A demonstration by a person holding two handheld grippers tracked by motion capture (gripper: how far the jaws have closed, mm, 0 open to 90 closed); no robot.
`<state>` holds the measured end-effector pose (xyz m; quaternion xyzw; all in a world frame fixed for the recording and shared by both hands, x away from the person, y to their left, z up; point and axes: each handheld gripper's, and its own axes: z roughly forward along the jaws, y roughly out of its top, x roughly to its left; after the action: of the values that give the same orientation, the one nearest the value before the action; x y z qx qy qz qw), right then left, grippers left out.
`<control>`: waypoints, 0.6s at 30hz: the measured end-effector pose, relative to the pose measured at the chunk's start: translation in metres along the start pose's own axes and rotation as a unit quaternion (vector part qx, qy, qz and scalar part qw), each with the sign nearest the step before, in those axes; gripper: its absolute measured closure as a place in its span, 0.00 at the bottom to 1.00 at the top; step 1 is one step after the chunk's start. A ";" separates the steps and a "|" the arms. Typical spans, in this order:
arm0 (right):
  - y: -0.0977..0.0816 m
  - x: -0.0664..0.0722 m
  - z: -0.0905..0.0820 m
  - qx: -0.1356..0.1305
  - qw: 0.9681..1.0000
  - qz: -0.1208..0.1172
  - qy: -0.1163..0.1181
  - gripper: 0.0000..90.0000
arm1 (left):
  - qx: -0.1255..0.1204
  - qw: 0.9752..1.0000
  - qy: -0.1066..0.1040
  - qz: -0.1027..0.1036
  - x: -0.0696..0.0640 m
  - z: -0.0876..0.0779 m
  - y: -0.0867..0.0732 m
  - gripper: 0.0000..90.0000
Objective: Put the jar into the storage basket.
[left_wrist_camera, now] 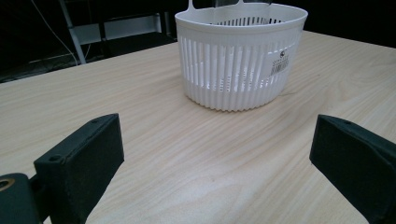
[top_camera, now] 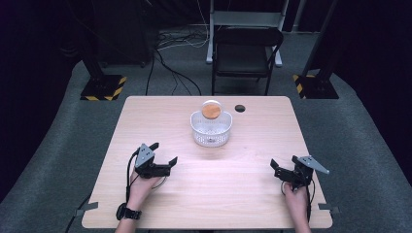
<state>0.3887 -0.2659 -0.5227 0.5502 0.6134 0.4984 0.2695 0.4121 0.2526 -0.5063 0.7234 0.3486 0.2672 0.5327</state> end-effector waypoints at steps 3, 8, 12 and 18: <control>0.000 0.000 0.000 0.000 1.000 -0.001 0.000 0.00 | 0.002 1.000 -0.001 -0.001 0.000 0.000 -0.001 0.03; 0.000 0.000 0.000 0.000 1.000 -0.001 0.000 0.00 | 0.002 1.000 -0.001 -0.002 0.000 0.000 -0.001 0.03; 0.000 0.000 0.000 0.000 1.000 -0.002 0.000 0.00 | -0.002 1.000 -0.002 -0.003 -0.001 0.000 0.000 0.03; 0.000 0.000 0.000 0.000 1.000 -0.002 0.000 0.00 | -0.004 1.000 -0.003 -0.004 -0.001 -0.001 0.001 0.03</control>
<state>0.3886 -0.2657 -0.5227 0.5489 0.6146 0.4978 0.2705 0.4110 0.2521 -0.5053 0.7205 0.3487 0.2648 0.5377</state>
